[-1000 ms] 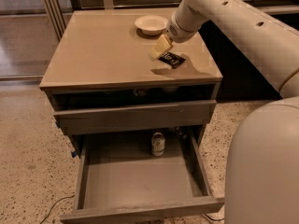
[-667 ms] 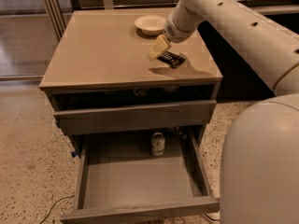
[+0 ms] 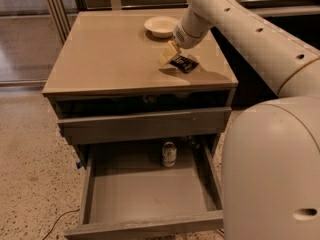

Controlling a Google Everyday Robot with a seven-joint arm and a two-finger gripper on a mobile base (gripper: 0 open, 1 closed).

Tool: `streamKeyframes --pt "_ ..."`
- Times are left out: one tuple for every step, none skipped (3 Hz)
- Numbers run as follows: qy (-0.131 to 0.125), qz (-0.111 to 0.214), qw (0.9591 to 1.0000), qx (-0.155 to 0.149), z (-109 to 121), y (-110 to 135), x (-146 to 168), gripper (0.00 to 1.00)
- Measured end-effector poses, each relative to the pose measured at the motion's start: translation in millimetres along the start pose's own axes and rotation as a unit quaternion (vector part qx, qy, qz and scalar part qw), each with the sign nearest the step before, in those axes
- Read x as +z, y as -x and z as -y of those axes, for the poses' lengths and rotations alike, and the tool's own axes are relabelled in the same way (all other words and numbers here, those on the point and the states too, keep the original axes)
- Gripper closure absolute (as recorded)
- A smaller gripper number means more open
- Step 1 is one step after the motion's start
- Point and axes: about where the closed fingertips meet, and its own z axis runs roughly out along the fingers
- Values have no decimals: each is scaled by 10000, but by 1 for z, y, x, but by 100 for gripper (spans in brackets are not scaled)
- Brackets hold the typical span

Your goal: Place rxbar chocolate into middle drawer

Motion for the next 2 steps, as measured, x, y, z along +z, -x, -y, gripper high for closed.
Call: streamKeyframes --pt "11 -23 9999 152 10 -5 9 19" --pt "-39 -34 9997 248 22 -8 12 18"
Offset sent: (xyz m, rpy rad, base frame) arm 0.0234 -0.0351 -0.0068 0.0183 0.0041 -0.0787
